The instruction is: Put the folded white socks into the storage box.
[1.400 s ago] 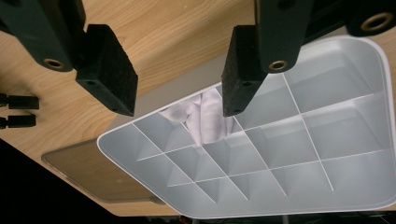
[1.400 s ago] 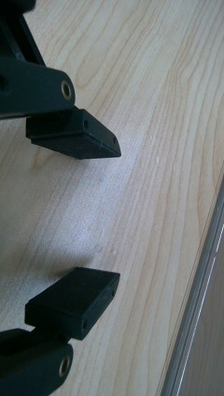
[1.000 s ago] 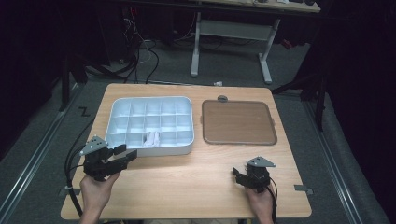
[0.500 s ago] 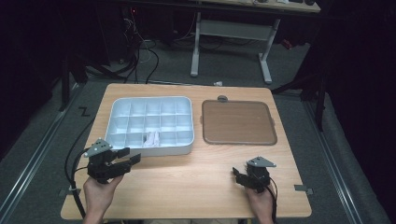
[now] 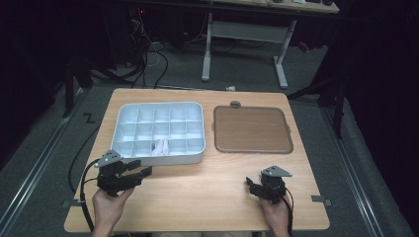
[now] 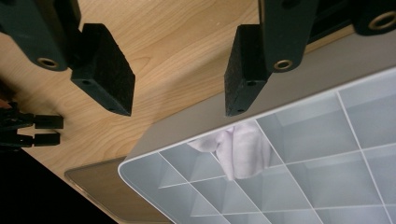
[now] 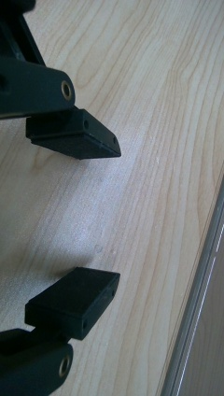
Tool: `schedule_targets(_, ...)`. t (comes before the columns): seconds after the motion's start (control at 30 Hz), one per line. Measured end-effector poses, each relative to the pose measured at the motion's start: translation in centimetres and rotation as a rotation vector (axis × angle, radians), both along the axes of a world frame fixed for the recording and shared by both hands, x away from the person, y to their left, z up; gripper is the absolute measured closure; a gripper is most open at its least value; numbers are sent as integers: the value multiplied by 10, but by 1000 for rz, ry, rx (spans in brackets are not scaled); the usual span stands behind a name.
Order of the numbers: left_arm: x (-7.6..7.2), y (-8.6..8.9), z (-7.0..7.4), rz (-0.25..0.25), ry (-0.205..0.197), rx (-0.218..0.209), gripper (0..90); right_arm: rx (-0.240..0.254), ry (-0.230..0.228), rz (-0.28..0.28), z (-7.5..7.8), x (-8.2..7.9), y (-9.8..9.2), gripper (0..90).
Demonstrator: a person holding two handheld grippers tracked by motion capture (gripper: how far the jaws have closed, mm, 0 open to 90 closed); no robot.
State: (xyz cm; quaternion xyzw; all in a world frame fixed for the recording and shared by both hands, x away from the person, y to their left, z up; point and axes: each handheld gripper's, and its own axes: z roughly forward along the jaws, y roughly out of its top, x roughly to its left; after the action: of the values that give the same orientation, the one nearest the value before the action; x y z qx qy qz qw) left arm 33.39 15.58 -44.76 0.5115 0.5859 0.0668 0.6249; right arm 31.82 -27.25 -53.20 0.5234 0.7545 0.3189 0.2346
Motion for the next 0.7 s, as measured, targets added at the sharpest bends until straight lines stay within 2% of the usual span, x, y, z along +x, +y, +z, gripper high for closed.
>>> schedule_targets(0.53, 2, -6, -17, -15, 38, -3, 427, 1, 1, -2, 0, 0, 0, 344)
schedule_targets(0.7, 3, -6, -21, -15, 52, -18, 426, 0, 0, -1, 0, 0, 0, 344)
